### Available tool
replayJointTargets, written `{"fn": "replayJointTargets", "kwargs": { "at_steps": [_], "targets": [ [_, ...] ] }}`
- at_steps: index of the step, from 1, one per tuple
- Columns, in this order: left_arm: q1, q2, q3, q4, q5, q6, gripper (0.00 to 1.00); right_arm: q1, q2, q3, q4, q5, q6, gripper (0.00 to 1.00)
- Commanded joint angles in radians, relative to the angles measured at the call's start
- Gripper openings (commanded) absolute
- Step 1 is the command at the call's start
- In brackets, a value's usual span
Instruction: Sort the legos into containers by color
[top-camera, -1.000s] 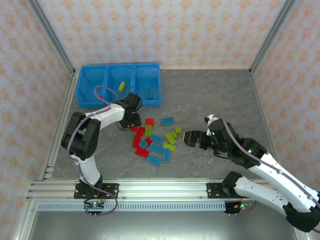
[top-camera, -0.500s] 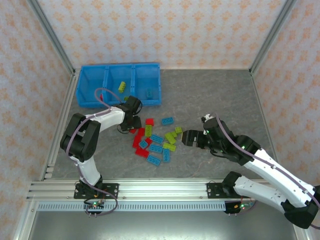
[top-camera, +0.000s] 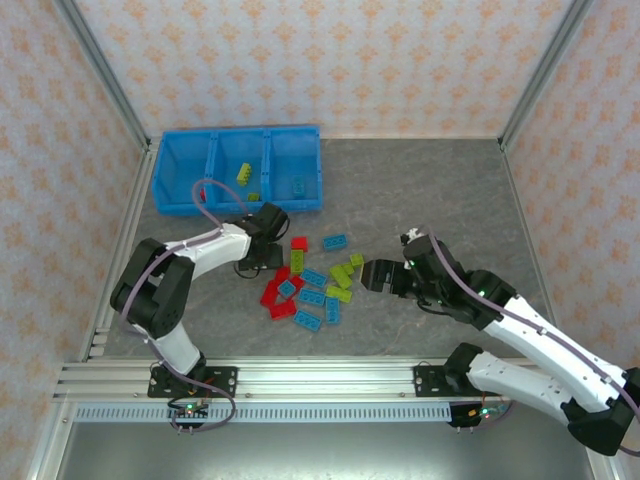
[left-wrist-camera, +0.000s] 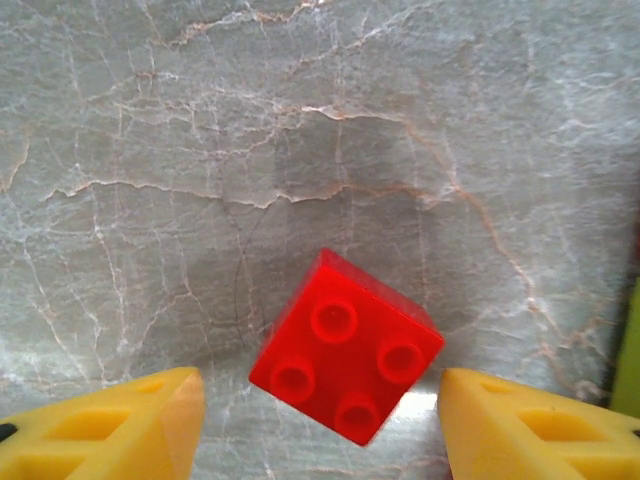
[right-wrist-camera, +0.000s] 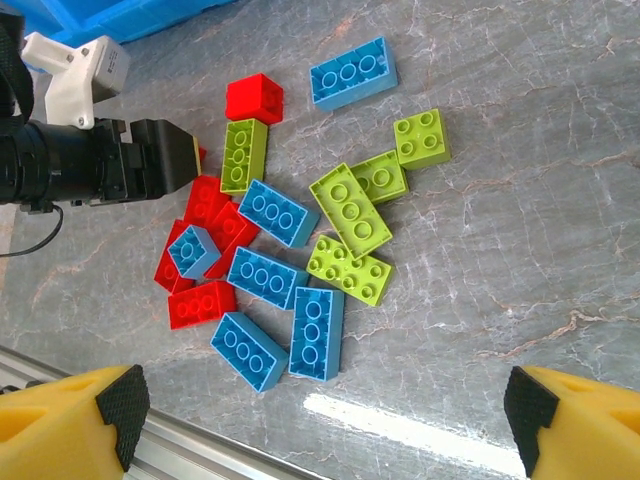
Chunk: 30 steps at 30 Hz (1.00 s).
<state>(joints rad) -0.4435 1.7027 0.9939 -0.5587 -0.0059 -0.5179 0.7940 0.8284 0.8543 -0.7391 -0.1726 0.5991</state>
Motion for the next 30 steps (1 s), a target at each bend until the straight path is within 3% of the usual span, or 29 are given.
{"fn": "replayJointTargets", "kwargs": {
  "at_steps": [1, 6, 16, 23, 27, 30],
  "targets": [
    [0.003, 0.05, 0.024, 0.01, -0.05, 0.042, 0.64, 0.006, 0.008, 0.008, 0.008, 0.002, 0.011, 0.94],
    [0.003, 0.093, 0.051, 0.043, -0.058, 0.061, 0.62, 0.005, 0.004, -0.001, 0.002, 0.006, 0.028, 0.94],
    [0.004, 0.123, 0.065, 0.05, -0.049, 0.075, 0.38, 0.006, 0.035, 0.02, 0.016, 0.016, 0.025, 0.94],
    [0.01, -0.019, 0.065, 0.015, -0.047, 0.046, 0.27, 0.007, 0.103, 0.035, 0.133, -0.127, 0.018, 0.94],
    [0.071, -0.134, 0.132, -0.051, -0.094, 0.038, 0.25, 0.007, 0.107, 0.048, 0.162, -0.1, 0.016, 0.94],
    [0.185, -0.181, 0.22, -0.084, -0.113, 0.032, 0.25, 0.007, 0.107, 0.056, 0.153, -0.062, 0.008, 0.95]
  ]
}}
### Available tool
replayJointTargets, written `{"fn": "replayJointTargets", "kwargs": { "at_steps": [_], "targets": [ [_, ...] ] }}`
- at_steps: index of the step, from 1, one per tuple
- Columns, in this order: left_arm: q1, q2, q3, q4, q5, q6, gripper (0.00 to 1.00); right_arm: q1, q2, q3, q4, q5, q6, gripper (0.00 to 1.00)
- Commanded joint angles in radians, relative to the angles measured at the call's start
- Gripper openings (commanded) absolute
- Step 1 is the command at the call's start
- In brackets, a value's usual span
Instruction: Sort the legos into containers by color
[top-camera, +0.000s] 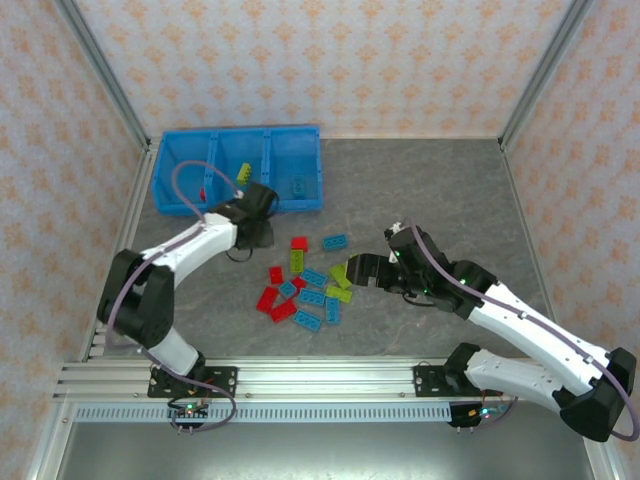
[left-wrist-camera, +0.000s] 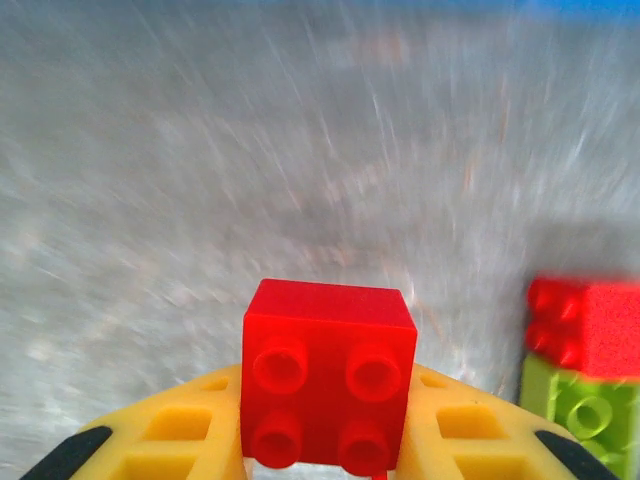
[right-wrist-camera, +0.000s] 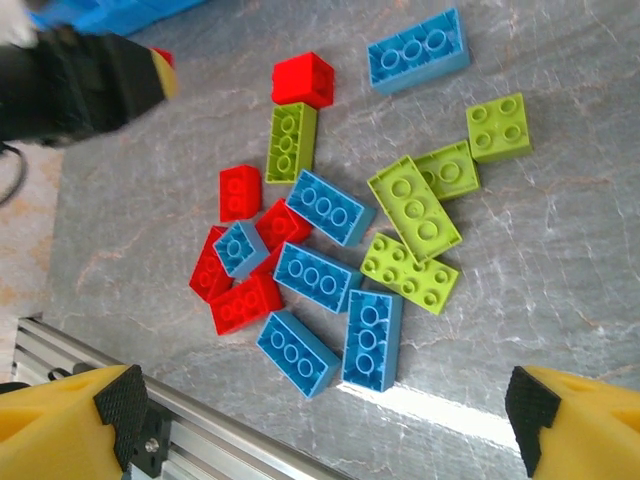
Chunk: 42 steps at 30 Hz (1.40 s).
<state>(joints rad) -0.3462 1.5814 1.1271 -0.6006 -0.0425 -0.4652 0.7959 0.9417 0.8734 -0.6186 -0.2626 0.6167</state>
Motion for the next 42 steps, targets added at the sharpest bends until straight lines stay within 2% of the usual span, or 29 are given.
{"fn": "replayJointTargets", "kwargs": {
  "at_steps": [1, 4, 8, 12, 16, 19, 20, 23, 27, 29, 32, 35, 37, 39, 42],
  "targets": [
    [0.131, -0.064, 0.119, -0.037, -0.082, -0.023, 0.25, 0.005, -0.006, 0.037, 0.034, 0.032, -0.01, 0.95],
    [0.244, -0.012, 0.233, -0.038, -0.123, -0.033, 0.25, 0.005, -0.006, 0.032, 0.038, 0.035, -0.002, 0.95],
    [0.361, 0.132, 0.423, -0.051, -0.079, -0.055, 0.25, 0.005, -0.02, 0.027, 0.027, 0.022, 0.016, 0.95],
    [0.441, 0.32, 0.691, -0.151, -0.015, -0.05, 0.27, 0.005, -0.071, 0.015, 0.0, 0.033, 0.03, 0.95],
    [0.453, 0.497, 0.963, -0.289, -0.029, -0.011, 0.38, 0.005, -0.122, 0.027, -0.032, 0.063, 0.046, 0.95],
    [0.469, 0.545, 1.071, -0.355, 0.006, -0.032, 0.55, 0.005, -0.143, 0.048, -0.045, 0.084, 0.052, 0.95],
    [0.472, 0.542, 1.079, -0.366, 0.013, -0.04, 0.57, 0.005, -0.145, 0.052, -0.045, 0.093, 0.054, 0.95],
    [0.47, 0.46, 0.995, -0.319, 0.071, -0.091, 0.57, 0.005, -0.146, 0.058, -0.039, 0.125, 0.054, 0.96],
    [0.448, 0.233, 0.761, -0.215, 0.181, -0.161, 0.56, 0.004, -0.125, 0.043, -0.001, 0.218, 0.078, 0.96],
    [0.404, 0.106, 0.621, -0.161, 0.239, -0.163, 0.56, 0.003, -0.092, 0.036, 0.016, 0.289, 0.076, 0.96],
    [0.276, -0.091, 0.432, -0.117, 0.223, -0.107, 0.56, -0.001, 0.014, 0.069, -0.002, 0.391, 0.014, 0.97],
    [0.119, -0.255, 0.293, -0.101, 0.216, 0.019, 0.55, -0.013, 0.148, 0.117, 0.015, 0.398, -0.084, 0.99],
    [0.044, -0.324, 0.242, -0.121, 0.305, 0.145, 0.55, -0.02, 0.247, 0.156, 0.032, 0.373, -0.15, 0.99],
    [-0.012, -0.366, 0.224, -0.199, 0.402, 0.297, 0.57, -0.027, 0.389, 0.227, 0.026, 0.351, -0.215, 0.99],
    [-0.059, -0.409, 0.199, -0.304, 0.384, 0.451, 0.59, -0.037, 0.582, 0.343, -0.005, 0.351, -0.288, 0.99]
  ]
}}
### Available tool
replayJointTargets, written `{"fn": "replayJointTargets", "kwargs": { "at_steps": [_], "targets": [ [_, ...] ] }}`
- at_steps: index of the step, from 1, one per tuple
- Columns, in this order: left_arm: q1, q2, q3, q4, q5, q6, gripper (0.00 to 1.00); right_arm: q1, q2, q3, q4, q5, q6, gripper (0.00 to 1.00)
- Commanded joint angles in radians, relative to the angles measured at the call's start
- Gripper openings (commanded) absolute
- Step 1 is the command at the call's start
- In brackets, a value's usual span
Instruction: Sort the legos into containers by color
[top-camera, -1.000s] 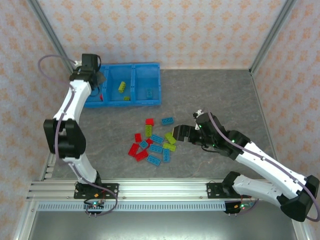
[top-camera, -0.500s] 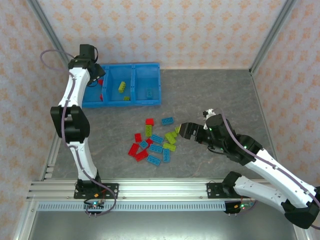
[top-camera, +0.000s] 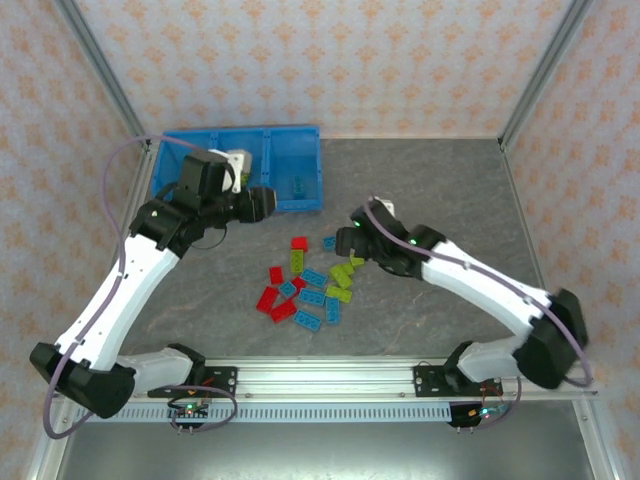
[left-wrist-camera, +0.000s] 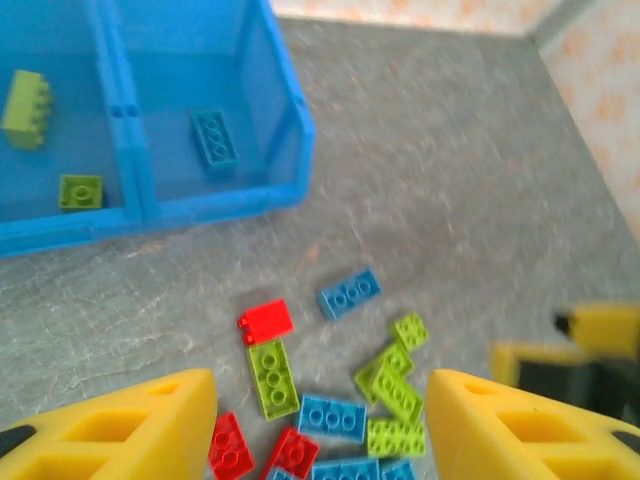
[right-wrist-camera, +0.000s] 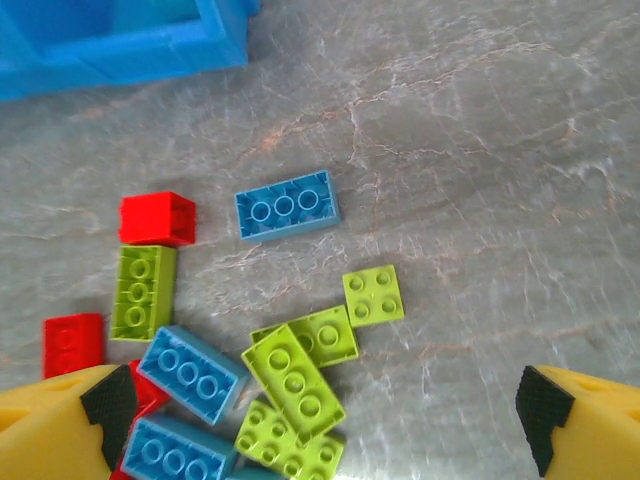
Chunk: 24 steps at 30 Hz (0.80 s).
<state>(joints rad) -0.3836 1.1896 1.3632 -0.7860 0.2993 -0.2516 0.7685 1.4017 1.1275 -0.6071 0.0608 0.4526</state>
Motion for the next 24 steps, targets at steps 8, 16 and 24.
{"fn": "replayJointTargets", "kwargs": {
  "at_steps": [8, 16, 24],
  "targets": [
    [-0.028, -0.163, -0.265, -0.019, 0.256, 0.398, 0.7, -0.049, 0.537, 0.375, -0.057, -0.08, -0.236, 0.99],
    [-0.028, -0.215, -0.306, 0.011, 0.316, 0.411, 0.9, -0.093, 0.735, 0.482, -0.083, -0.112, -0.229, 0.92],
    [-0.027, -0.218, -0.306, 0.02, 0.288, 0.405, 0.93, -0.092, 0.704, 0.429, -0.079, -0.138, -0.213, 0.57]
  ]
}}
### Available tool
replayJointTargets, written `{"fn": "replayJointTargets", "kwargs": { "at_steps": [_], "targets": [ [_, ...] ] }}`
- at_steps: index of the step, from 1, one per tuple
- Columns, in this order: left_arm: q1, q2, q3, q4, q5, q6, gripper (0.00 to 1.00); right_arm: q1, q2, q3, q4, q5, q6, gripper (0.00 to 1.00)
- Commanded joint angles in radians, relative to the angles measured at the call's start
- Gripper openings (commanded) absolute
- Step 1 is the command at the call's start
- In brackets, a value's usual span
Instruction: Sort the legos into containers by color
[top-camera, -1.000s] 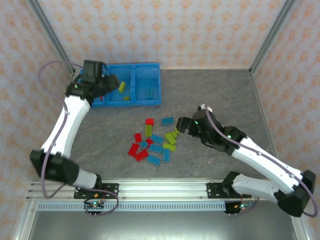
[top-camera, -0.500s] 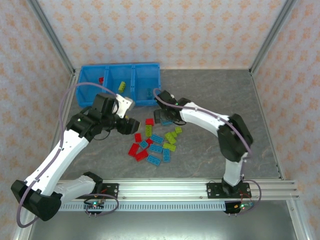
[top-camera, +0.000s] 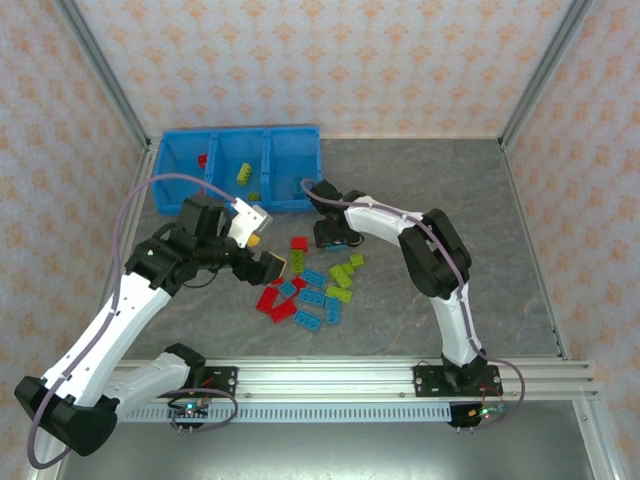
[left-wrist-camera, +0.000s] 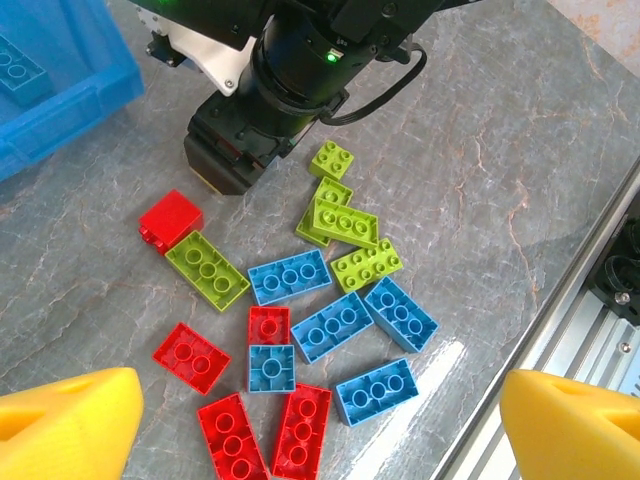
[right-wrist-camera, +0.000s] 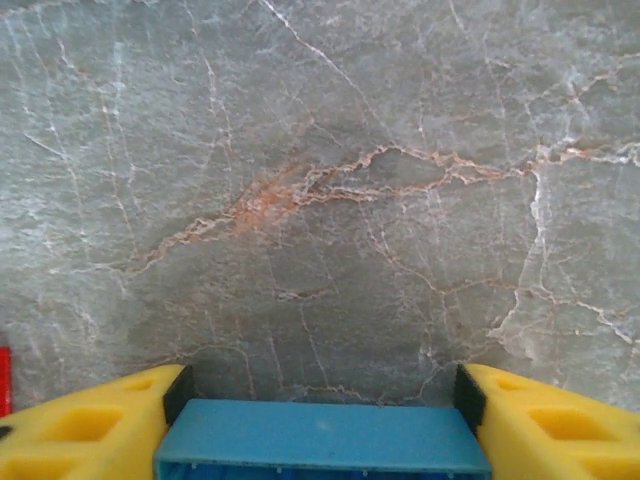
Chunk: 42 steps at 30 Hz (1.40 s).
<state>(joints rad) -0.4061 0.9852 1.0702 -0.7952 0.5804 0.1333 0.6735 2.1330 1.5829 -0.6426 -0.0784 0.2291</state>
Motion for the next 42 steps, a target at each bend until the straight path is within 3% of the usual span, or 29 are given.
{"fn": "replayJointTargets", "kwargs": {
  "at_steps": [1, 5, 11, 14, 17, 22, 26, 28, 32, 36, 42],
  "targets": [
    [-0.005, -0.019, -0.015, 0.032, 0.005, 0.02, 0.94, 0.002, -0.054, -0.036, -0.038, 0.002, 0.016, 0.55],
    [-0.005, -0.063, -0.037, 0.066, -0.064, 0.003, 0.97, 0.001, -0.238, -0.09, 0.012, 0.003, 0.037, 0.52],
    [-0.003, -0.126, -0.063, 0.101, -0.401, -0.071, 1.0, 0.056, -0.549, -0.287, 0.371, -0.036, -0.07, 0.52],
    [0.003, -0.135, -0.068, 0.099, -0.533, -0.09, 1.0, 0.084, -0.564, -0.311, 0.548, 0.02, -0.155, 0.52],
    [0.006, -0.131, -0.069, 0.088, -0.594, -0.09, 1.0, 0.084, -0.454, -0.221, 0.627, 0.106, -0.221, 0.53],
    [0.006, -0.124, -0.07, 0.08, -0.615, -0.084, 1.0, 0.061, -0.123, 0.181, 0.441, 0.2, -0.287, 0.52],
    [0.008, -0.126, -0.069, 0.082, -0.615, -0.084, 1.0, 0.036, 0.106, 0.484, 0.308, 0.186, -0.322, 0.54],
    [0.01, -0.126, -0.068, 0.081, -0.616, -0.082, 1.0, 0.029, 0.209, 0.65, 0.216, 0.174, -0.328, 0.6],
    [0.013, -0.135, -0.073, 0.087, -0.623, -0.081, 1.0, 0.029, 0.351, 0.928, 0.061, 0.156, -0.343, 0.85],
    [0.019, -0.132, -0.076, 0.09, -0.626, -0.081, 1.0, 0.03, 0.323, 0.948, 0.015, 0.177, -0.34, 0.92],
    [0.024, -0.115, -0.085, 0.097, -0.655, -0.086, 1.0, 0.03, 0.07, 0.737, -0.075, 0.128, -0.289, 0.92]
  ]
}}
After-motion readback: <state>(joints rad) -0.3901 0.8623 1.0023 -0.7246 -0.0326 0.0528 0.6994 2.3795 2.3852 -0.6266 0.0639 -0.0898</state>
